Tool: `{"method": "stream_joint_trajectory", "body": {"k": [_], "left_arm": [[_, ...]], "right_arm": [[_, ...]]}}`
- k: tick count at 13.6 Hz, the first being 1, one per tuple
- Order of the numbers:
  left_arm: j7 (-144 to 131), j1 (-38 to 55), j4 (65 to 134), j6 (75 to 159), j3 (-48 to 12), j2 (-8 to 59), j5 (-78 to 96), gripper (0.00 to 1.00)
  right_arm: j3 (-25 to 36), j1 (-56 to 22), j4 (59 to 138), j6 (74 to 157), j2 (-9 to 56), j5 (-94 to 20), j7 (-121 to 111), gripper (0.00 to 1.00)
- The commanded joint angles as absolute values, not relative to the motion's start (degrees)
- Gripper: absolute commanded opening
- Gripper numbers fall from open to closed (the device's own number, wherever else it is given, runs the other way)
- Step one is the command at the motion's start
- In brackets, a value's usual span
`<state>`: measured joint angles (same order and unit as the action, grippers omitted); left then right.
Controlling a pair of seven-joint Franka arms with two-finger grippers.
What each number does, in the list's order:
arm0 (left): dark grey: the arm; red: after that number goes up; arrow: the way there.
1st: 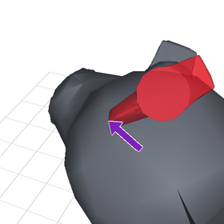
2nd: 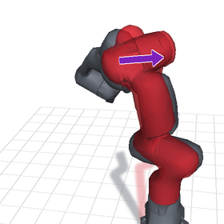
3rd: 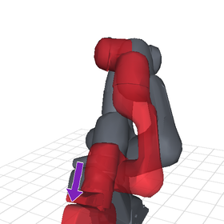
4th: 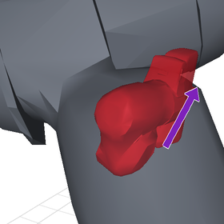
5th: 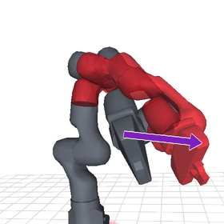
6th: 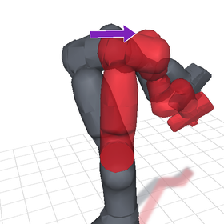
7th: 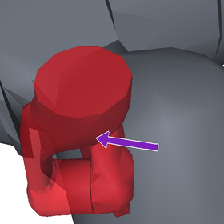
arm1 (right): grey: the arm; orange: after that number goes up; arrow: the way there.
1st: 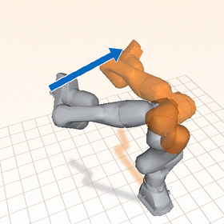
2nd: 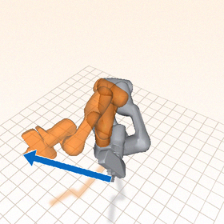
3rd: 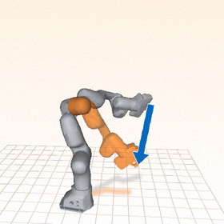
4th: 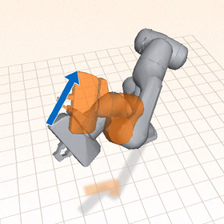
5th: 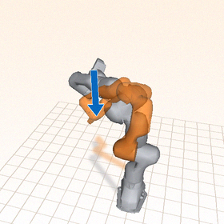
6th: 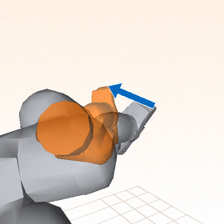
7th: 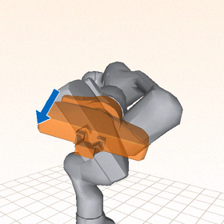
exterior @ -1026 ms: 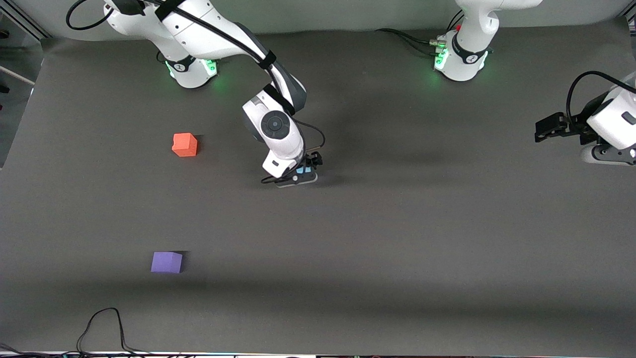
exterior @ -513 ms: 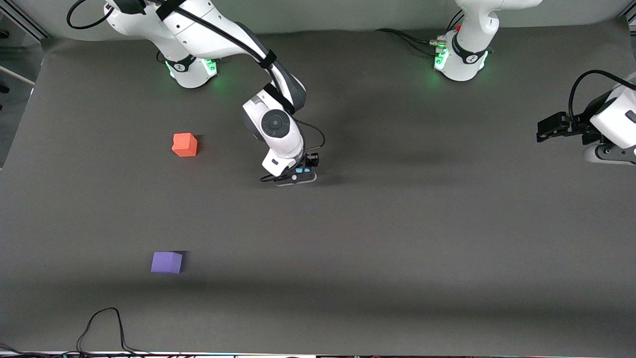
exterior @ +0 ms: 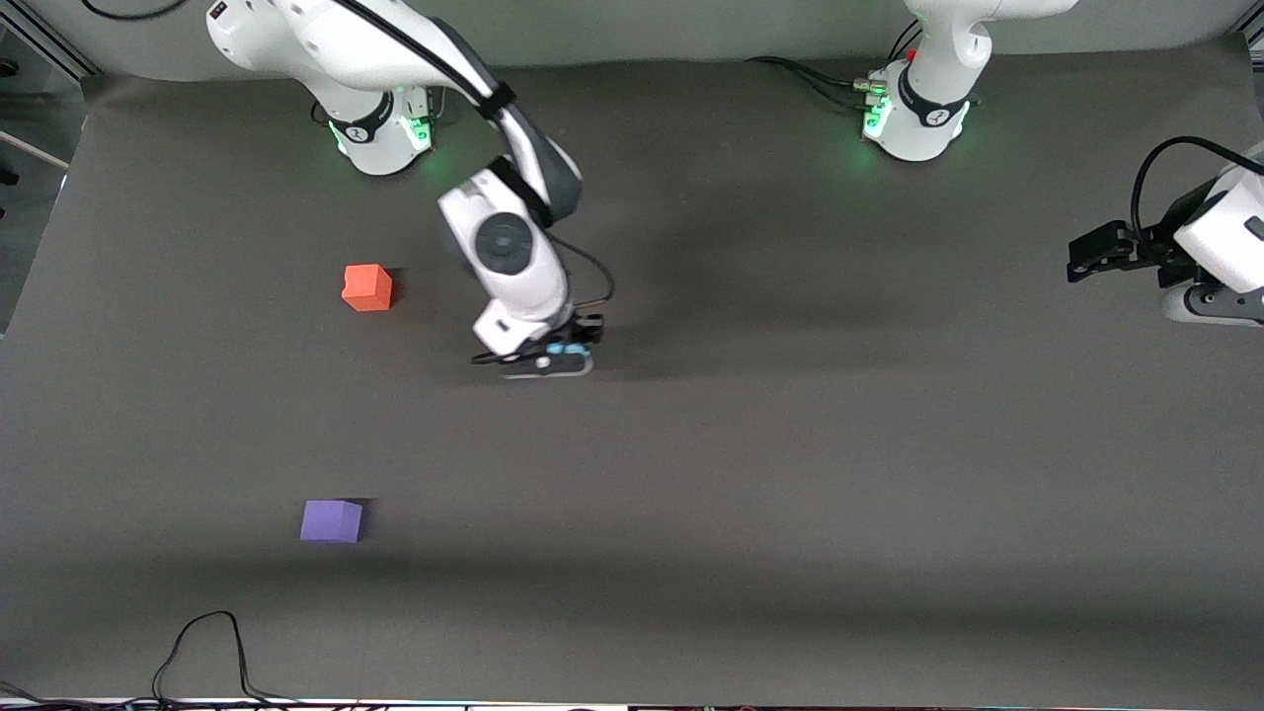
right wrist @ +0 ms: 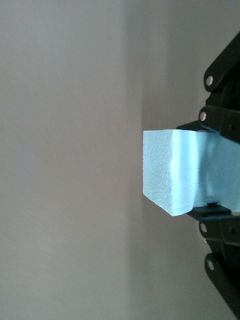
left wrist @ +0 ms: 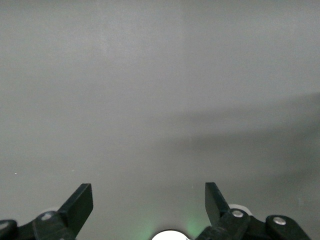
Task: Place blue block between orange and purple blocks
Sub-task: 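Carry the blue block between the orange and purple blocks, lower it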
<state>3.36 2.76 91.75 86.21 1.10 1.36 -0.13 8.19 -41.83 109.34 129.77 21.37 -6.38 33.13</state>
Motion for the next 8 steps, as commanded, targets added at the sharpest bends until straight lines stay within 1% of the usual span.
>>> {"method": "stream_joint_trajectory", "body": {"k": [1,3,4,6,8], "left_arm": [[4.3,2.5,91.4,86.2,0.7,1.1,-0.2,1.00],[4.3,3.8,91.6,86.7,1.2,1.2,-0.3,1.00],[4.3,5.0,91.6,86.7,2.5,1.2,-0.4,1.00],[4.3,5.1,91.5,86.5,3.3,1.1,-0.4,1.00],[4.3,4.9,91.6,86.6,3.3,1.1,-0.3,1.00]], "right_arm": [[16.4,-42.5,111.1,124.3,13.2,-6.2,27.9,0.47],[22.8,-42.5,112.0,122.4,10.6,-6.6,20.8,0.47],[26.2,-42.5,113.6,122.3,9.7,-6.9,17.4,0.47],[32.7,-42.5,118.3,124.4,8.4,-6.9,8.8,0.47],[36.8,-42.1,122.1,128.9,9.6,-8.0,0.0,0.47]]}}
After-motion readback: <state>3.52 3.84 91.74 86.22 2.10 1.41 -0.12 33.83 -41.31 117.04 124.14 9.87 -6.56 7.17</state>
